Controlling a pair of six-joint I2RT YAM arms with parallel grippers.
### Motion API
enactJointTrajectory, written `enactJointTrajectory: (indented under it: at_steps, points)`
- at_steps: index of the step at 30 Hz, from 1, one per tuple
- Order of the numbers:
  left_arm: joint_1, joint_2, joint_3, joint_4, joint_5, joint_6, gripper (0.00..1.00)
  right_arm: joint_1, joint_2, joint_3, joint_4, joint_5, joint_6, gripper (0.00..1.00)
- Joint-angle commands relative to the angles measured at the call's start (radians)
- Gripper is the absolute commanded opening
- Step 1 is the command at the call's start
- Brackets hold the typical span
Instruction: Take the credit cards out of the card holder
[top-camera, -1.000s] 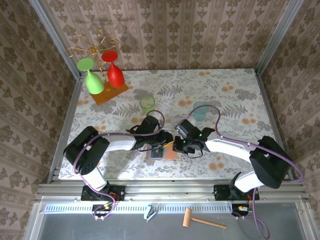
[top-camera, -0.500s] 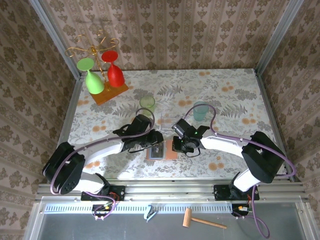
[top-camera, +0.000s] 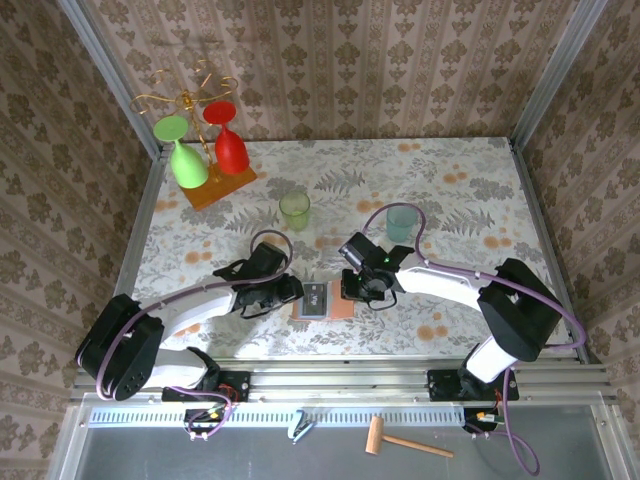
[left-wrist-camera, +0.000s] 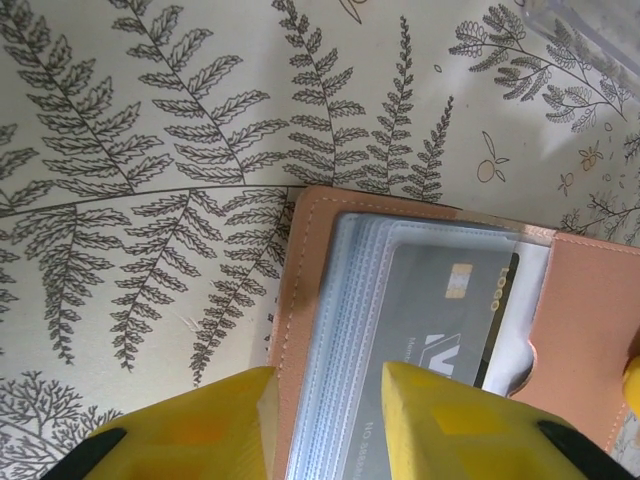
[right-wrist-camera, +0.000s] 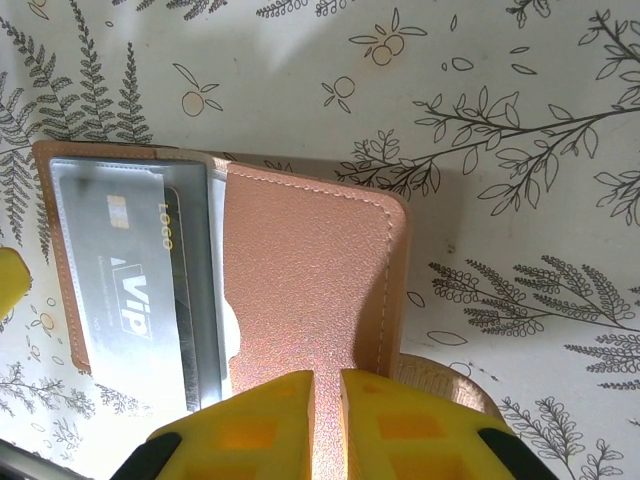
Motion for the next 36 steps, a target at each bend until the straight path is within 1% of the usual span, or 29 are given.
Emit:
enactJointTrajectory:
  at_steps: [1, 4, 6, 8, 14, 18, 25, 28, 36]
  points:
    - [0.004, -0.010, -0.005, 0.030, 0.014, 0.015, 0.34, 0.006, 0.007, 0.034, -0.061, 0.017, -0.017, 0.14]
    - [0.004, 0.002, 0.003, 0.039, 0.020, 0.017, 0.35, 0.008, -0.002, 0.050, -0.095, 0.047, -0.026, 0.14]
    - [0.004, 0.008, 0.005, 0.052, 0.029, 0.017, 0.34, 0.010, -0.004, 0.057, -0.103, 0.045, -0.037, 0.13]
    - [0.004, 0.016, 0.006, 0.064, 0.040, 0.016, 0.33, 0.010, -0.007, 0.049, -0.074, 0.016, -0.041, 0.13]
    - [0.004, 0.048, 0.011, 0.079, 0.053, 0.017, 0.33, 0.010, 0.028, 0.026, 0.053, -0.126, -0.009, 0.11]
    - [0.003, 0.064, 0.015, 0.081, 0.060, 0.017, 0.34, 0.010, 0.056, 0.022, 0.089, -0.158, 0.006, 0.11]
    - [0.001, 0.092, 0.015, 0.081, 0.060, 0.021, 0.35, 0.010, 0.105, 0.031, 0.060, -0.138, -0.017, 0.12]
    - [0.000, 0.106, 0.013, 0.081, 0.054, 0.026, 0.33, 0.011, 0.118, 0.021, 0.061, -0.121, -0.022, 0.12]
    - [-0.008, 0.143, 0.005, 0.094, 0.051, 0.026, 0.31, 0.011, 0.180, -0.001, -0.004, -0.005, -0.038, 0.10]
